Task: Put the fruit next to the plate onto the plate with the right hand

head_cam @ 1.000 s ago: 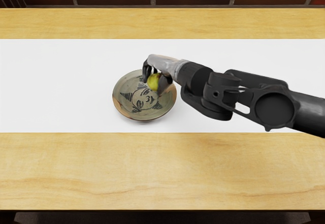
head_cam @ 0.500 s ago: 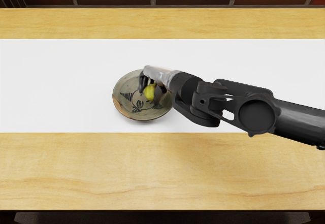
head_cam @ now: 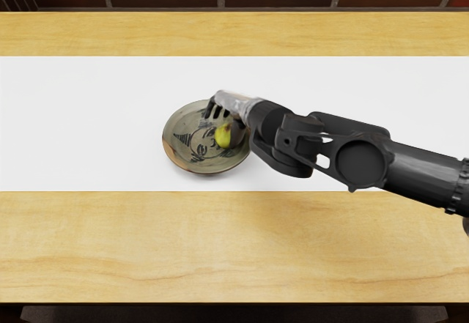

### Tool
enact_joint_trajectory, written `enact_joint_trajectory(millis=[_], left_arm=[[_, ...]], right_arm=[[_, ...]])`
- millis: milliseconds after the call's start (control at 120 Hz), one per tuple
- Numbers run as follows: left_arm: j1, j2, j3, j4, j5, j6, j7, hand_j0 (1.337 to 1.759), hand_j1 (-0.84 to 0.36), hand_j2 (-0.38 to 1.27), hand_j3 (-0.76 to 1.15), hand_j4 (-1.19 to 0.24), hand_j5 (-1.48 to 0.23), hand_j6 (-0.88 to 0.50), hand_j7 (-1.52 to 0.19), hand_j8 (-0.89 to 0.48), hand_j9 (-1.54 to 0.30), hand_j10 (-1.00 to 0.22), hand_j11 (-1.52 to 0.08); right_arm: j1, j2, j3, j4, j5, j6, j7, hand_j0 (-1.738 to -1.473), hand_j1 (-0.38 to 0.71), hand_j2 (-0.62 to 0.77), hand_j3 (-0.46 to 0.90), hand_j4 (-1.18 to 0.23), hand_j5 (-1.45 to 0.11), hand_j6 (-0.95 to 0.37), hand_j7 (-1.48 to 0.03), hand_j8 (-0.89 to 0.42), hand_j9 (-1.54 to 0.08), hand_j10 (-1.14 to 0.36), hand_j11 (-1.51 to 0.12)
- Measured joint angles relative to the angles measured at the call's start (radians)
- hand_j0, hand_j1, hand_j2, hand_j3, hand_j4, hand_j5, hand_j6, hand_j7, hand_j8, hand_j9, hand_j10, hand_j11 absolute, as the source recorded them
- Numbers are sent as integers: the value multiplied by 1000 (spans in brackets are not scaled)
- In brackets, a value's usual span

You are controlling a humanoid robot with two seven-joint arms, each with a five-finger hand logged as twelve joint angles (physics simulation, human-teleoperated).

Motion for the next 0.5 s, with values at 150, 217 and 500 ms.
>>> enact_joint_trajectory(millis=[150,217,500], left_arm=[[0,0,0,0,0,0,0,1658,349,0,0,0,0,0,0,0,0,0,0],[0,0,0,0,0,0,0,1658,349,0,0,0,0,0,0,0,0,0,0],[0,0,0,0,0,0,0,1658,349,0,0,0,0,0,0,0,0,0,0]], right_arm=[[6,-19,23,34,5,1,0,-1657,61,-24,0,-363,-496,-343,-482,-318,-493,-347,-492],[10,-57,45,79,26,3,0,-1658,53,-35,0,-351,-473,-336,-463,-319,-471,-339,-470],[33,-256,126,248,163,34,0,-1658,29,-54,0,-321,-420,-318,-417,-313,-419,-318,-419]])
